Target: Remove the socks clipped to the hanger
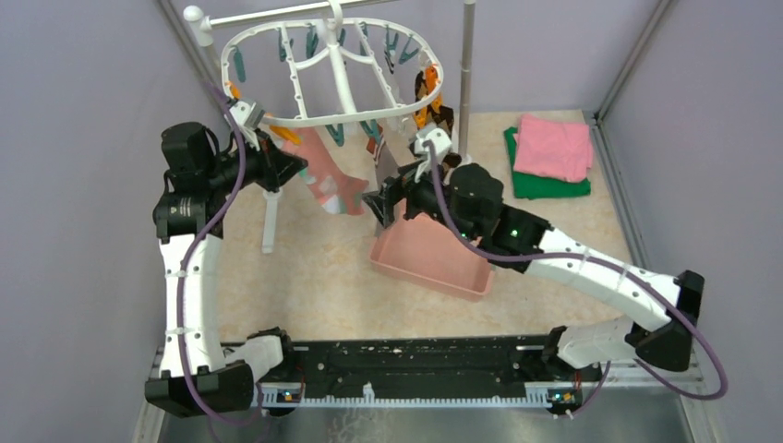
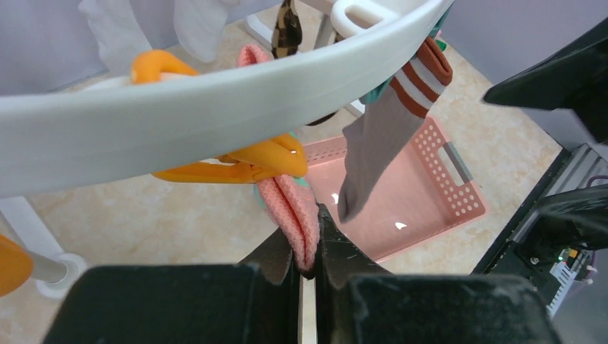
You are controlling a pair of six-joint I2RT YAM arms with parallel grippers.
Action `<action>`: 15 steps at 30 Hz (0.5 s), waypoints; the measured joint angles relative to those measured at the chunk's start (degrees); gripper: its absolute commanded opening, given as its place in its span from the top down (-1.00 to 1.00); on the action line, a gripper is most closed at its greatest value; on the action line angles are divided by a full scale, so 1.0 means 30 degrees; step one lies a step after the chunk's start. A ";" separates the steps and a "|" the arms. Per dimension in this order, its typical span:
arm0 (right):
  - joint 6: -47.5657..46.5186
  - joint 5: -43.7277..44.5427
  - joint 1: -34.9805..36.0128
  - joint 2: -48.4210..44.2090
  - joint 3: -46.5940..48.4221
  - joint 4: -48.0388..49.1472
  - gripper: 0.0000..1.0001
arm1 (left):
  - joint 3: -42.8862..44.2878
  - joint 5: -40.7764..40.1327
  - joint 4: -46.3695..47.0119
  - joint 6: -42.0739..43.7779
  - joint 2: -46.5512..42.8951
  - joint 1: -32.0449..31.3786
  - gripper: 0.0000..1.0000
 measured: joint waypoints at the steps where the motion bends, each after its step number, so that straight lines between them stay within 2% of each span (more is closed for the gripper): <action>1: -0.0146 -0.0007 0.0102 0.0321 -0.0087 0.0197 -0.97 | -0.0058 0.0124 0.0138 -0.0182 -0.0044 0.0000 0.87; 7: -0.0510 -0.1013 0.0291 0.2528 0.0255 0.1239 -0.97 | -0.0131 0.0255 0.0189 -0.0379 -0.0044 0.0000 0.92; 12: -0.0495 -0.2856 0.0299 0.4626 0.3308 0.1537 -0.97 | -0.0131 -0.0124 -0.0386 -0.0095 -0.0073 0.0000 0.89; 15: -0.0648 -0.3184 0.0342 0.5253 0.3701 0.2331 -0.97 | -0.0131 -0.0277 -0.0634 -0.0109 -0.0255 0.0000 0.87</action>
